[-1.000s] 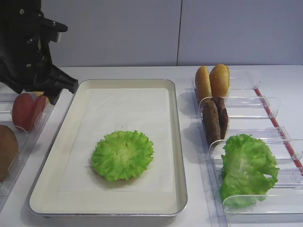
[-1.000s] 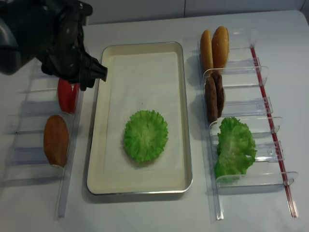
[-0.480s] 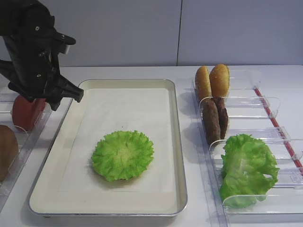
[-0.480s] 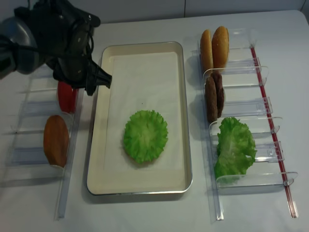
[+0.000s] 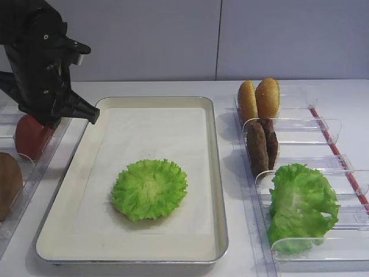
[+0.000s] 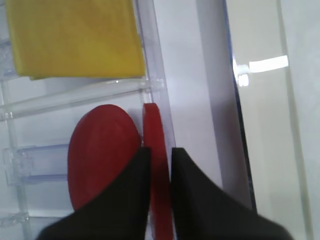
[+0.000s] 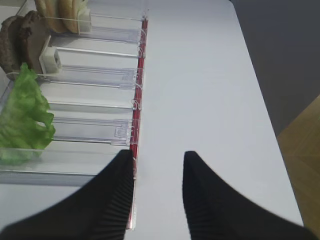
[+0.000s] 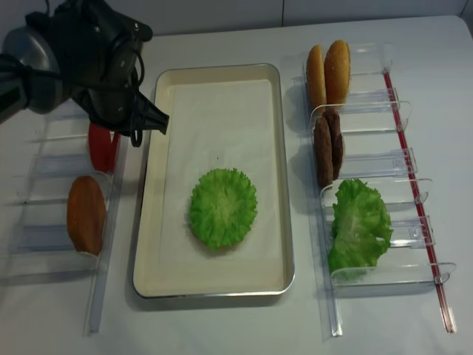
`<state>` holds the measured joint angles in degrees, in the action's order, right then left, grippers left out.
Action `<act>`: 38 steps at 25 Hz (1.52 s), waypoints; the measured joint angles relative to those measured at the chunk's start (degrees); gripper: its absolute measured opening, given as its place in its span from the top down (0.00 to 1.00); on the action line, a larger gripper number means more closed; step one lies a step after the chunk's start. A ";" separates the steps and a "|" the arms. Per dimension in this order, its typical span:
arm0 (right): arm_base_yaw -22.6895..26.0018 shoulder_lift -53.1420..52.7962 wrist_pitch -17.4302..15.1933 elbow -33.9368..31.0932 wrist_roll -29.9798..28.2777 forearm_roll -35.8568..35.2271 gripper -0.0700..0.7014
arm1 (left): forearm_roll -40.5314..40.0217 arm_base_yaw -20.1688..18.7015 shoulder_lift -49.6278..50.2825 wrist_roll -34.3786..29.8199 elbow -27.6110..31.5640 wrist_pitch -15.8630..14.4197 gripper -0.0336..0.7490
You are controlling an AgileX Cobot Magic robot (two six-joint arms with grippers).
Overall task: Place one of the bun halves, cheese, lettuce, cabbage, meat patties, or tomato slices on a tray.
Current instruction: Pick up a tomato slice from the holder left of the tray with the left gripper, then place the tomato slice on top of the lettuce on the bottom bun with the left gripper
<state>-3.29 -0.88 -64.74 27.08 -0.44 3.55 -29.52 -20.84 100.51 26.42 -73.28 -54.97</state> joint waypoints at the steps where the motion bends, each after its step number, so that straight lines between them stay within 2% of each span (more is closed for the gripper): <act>1: 0.00 0.00 0.00 0.00 0.00 0.00 0.55 | 0.00 0.00 0.00 0.00 0.00 0.00 0.84; 4: 0.00 0.00 0.00 0.00 0.00 0.00 0.55 | -0.13 0.00 0.00 0.24 0.00 -0.21 0.89; 7: 0.00 0.00 0.00 0.00 0.00 0.00 0.55 | -0.35 0.00 0.00 1.07 0.00 -0.57 0.90; 17: 0.00 0.00 0.00 0.00 0.00 0.00 0.55 | -2.47 -0.13 -0.70 2.99 -0.13 -5.25 0.90; 24: 0.00 0.00 0.00 0.00 0.00 0.00 0.55 | -1.92 -4.32 -7.53 4.78 -0.13 -5.61 0.90; 30: 0.00 0.00 0.00 0.00 0.00 0.00 0.55 | -0.35 -8.04 -12.25 8.66 -0.13 -7.23 0.90; 35: 0.00 0.00 0.00 0.00 -0.09 0.00 0.55 | 4.40 -8.66 -16.83 10.35 0.35 -6.54 0.90; 38: 0.00 0.00 0.00 0.00 -0.20 0.00 0.55 | 8.45 -8.66 -19.87 10.48 3.87 -3.43 0.90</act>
<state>-3.29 -0.88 -64.74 27.08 -0.64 3.55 -21.07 -29.50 80.64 36.90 -69.42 -58.40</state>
